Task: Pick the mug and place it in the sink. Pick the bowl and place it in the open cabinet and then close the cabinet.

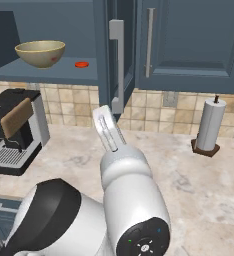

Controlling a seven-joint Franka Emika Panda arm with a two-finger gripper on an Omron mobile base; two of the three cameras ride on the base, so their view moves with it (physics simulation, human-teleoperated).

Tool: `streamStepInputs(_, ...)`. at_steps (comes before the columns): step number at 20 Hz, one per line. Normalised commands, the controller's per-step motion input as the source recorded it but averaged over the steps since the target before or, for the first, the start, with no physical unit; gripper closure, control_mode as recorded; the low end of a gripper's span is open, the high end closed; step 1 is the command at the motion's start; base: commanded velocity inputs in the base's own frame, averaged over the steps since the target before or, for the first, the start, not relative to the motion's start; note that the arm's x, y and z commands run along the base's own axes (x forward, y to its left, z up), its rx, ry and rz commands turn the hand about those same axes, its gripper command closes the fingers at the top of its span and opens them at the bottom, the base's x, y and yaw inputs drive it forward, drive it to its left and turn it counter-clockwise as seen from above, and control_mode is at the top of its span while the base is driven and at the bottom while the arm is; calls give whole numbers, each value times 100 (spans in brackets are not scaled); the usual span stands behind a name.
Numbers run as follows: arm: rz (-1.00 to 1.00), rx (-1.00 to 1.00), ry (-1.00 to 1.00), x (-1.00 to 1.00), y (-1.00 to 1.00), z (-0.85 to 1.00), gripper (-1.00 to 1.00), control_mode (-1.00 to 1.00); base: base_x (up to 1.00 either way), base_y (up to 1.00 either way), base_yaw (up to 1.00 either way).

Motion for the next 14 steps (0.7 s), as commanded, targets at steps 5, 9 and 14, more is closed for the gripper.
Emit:
streamStepInputs(5,5,0,4,36,-6,-14,-100,-100,0,0,0)
streamStepInputs(9,5,0,3,26,0,-21,-100,-100,0,0,0)
streamStepInputs(14,5,1,2,23,-7,-24,-100,-100,0,0,0)
